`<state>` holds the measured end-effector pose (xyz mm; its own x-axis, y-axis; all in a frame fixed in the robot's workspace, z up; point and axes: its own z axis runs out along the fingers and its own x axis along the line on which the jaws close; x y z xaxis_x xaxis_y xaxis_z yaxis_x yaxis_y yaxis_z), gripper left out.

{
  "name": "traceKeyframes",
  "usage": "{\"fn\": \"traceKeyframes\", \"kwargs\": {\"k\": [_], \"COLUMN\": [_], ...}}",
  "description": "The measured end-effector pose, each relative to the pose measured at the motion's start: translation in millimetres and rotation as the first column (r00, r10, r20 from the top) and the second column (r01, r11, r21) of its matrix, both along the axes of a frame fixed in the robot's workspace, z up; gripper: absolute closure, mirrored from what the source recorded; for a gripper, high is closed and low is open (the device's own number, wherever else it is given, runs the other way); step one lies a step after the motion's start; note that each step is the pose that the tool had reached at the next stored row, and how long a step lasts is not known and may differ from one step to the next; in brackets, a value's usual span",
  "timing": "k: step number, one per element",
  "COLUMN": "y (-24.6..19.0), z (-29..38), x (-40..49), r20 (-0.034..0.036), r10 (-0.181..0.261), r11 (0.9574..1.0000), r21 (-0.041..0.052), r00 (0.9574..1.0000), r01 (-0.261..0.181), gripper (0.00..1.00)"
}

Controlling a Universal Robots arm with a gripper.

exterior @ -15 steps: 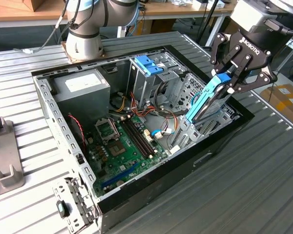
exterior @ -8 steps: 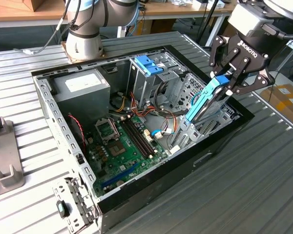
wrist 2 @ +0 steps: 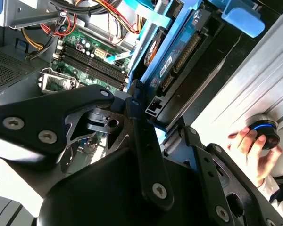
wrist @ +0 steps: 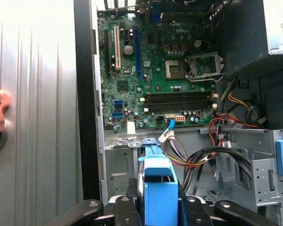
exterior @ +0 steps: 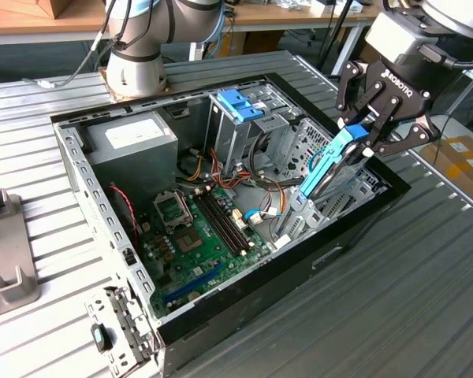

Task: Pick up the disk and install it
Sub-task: 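Insert the disk into the insertion slot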

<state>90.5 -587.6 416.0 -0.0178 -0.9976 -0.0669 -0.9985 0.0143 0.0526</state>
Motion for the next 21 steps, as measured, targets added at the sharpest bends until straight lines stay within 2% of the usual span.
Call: {"fn": "traceKeyframes", "kwargs": {"k": [5,14,21], "y": [0.0,0.0,0.0], "z": [-3.6,-6.2,-7.3], "x": [0.0,0.0,-6.0], "r20": [-0.0001,0.0000,0.0000], "r10": [0.000,0.000,0.000], "r11": [1.0000,1.0000,1.0000], "r21": [0.0000,0.0000,0.0002], "r00": [1.0000,1.0000,1.0000], "r01": [0.000,0.000,0.000], "gripper": [0.63,0.63,0.63]}}
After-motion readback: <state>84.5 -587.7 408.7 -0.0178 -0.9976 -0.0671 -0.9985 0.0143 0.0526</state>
